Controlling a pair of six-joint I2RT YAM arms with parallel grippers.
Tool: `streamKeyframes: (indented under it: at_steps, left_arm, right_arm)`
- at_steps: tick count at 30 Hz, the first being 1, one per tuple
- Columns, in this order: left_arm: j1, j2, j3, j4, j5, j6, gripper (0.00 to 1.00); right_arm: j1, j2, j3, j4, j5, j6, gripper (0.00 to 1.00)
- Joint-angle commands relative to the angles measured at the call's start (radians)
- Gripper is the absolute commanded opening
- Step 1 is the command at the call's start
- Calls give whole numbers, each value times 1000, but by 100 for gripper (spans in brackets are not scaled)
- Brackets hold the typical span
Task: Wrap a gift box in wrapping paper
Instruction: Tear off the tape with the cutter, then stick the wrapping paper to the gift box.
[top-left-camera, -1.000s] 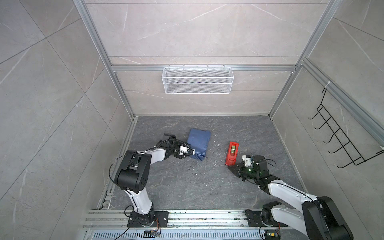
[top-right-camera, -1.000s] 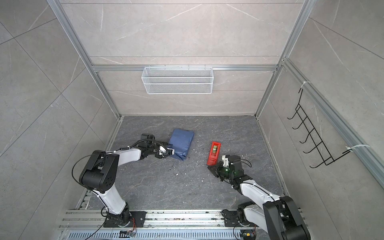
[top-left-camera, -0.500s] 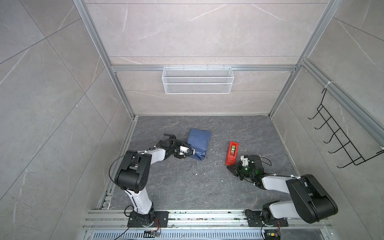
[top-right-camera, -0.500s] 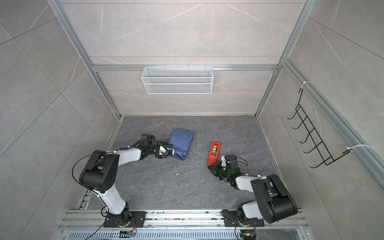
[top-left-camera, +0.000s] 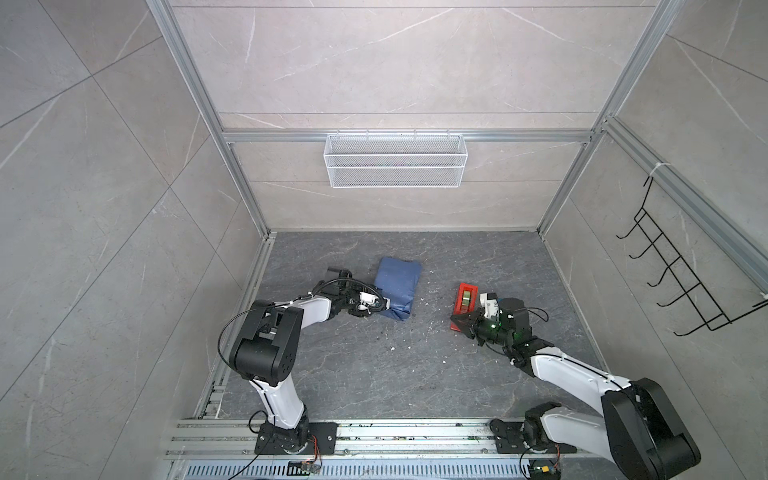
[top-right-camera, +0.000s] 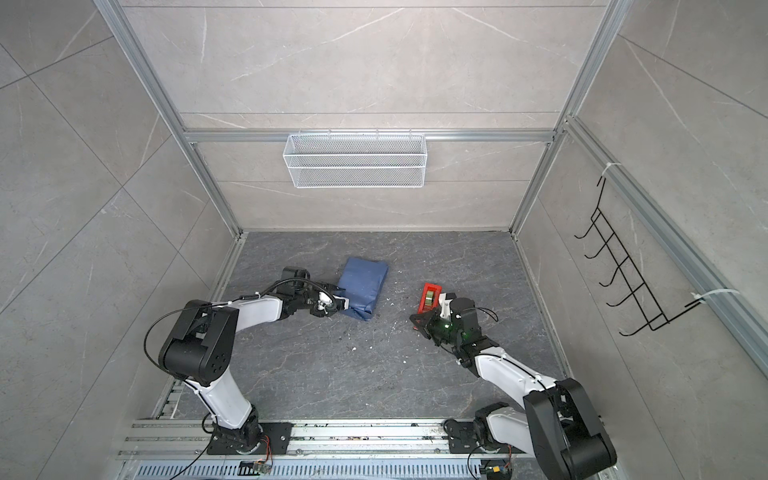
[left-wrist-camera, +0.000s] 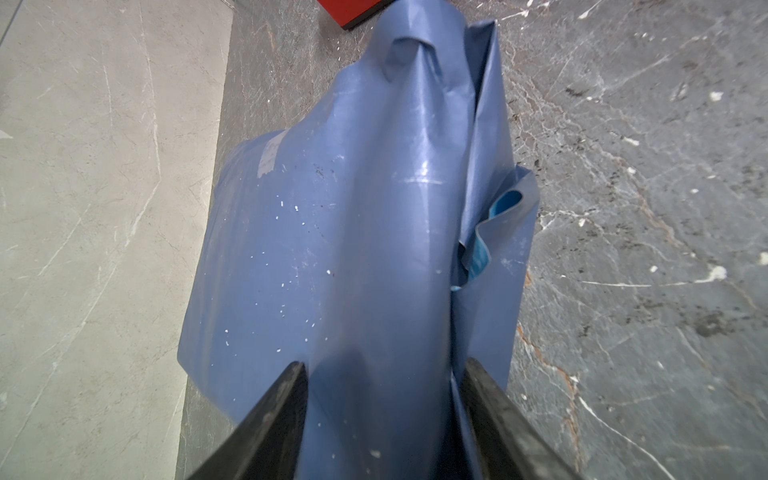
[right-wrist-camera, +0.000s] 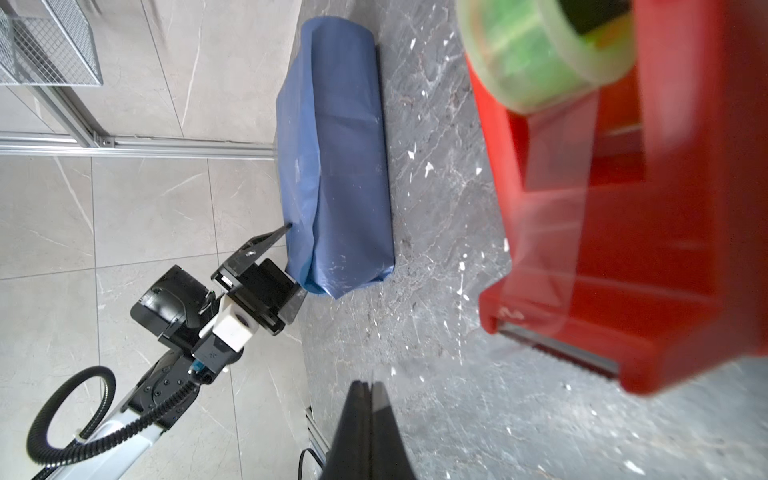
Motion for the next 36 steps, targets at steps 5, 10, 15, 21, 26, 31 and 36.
streamKeyframes:
  at_steps: [5, 10, 15, 21, 26, 31, 36]
  left_arm:
    - [-21, 68, -50, -191, -86, -5, 60]
    - [-24, 71, -47, -198, -85, -8, 60]
    - [-25, 81, -47, -196, -86, -5, 60]
    - [-25, 80, -47, -193, -82, -5, 60]
    - [-25, 72, -50, -194, -84, -6, 60]
    - [-31, 81, -44, -196, -87, -7, 60]
    - [-32, 89, -39, -195, -85, -6, 60]
  right_arm:
    - [-110, 93, -154, -103, 23, -94, 0]
    - [-2, -49, -70, -185, 6, -70, 0]
    - [121, -62, 55, -184, -28, -84, 0]
    - [281, 136, 261, -36, 10, -114, 0]
    - [351, 342, 419, 104, 54, -143, 0]
    - [366, 470, 488, 122, 115, -165, 0]
    - [380, 559, 543, 130, 111, -180, 0]
